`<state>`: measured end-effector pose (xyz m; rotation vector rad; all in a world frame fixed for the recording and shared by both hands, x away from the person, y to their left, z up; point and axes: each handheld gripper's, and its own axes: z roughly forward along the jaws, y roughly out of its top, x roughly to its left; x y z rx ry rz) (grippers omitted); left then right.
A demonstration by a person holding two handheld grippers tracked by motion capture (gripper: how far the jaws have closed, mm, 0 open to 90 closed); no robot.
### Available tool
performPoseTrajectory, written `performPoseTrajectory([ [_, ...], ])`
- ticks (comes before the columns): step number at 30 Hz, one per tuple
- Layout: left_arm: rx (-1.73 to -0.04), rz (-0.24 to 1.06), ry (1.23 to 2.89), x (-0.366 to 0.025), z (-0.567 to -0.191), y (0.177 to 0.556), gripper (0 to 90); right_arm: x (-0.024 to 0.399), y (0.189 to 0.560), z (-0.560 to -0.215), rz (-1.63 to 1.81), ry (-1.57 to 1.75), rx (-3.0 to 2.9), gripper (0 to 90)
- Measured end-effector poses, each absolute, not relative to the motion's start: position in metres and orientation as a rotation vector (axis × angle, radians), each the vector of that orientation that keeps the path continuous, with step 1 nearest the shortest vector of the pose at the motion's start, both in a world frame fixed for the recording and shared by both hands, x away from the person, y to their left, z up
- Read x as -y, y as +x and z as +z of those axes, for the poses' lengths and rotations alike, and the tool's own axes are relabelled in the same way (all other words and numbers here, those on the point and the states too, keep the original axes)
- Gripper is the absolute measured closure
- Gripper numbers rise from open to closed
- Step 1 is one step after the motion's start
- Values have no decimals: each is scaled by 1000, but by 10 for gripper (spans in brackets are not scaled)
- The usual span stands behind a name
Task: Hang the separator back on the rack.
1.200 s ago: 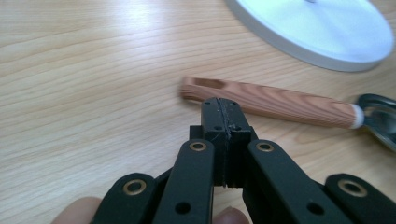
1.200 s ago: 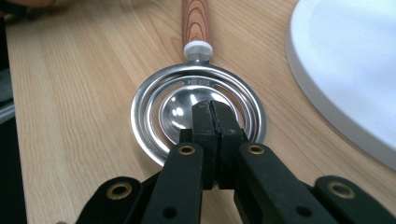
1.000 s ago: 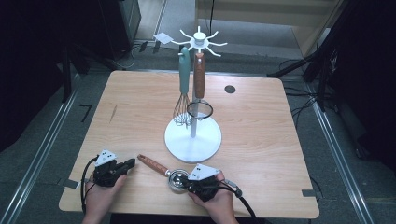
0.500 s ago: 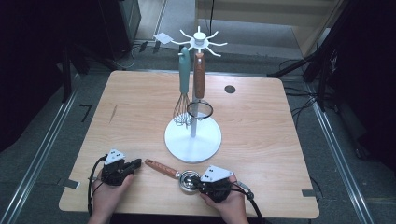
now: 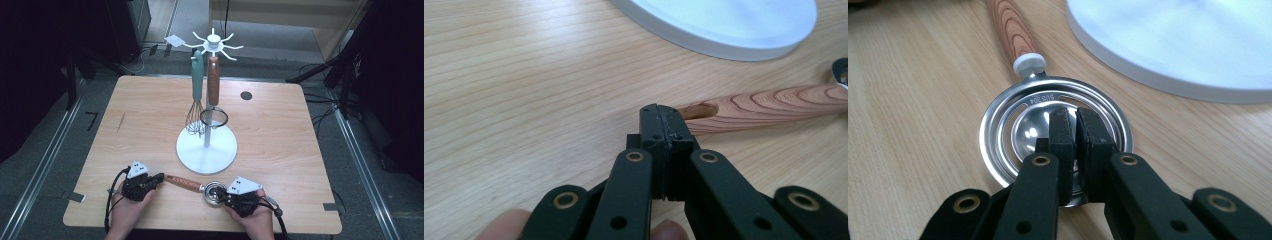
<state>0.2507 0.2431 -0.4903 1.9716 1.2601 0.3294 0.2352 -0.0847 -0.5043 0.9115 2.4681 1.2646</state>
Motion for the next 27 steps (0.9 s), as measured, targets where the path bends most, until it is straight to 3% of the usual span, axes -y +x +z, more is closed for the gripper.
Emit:
performPoseTrajectory([
  [27,-1136,256,2029,-205,-491,243,900,137,234,-506,1209,1055,-2381,835],
])
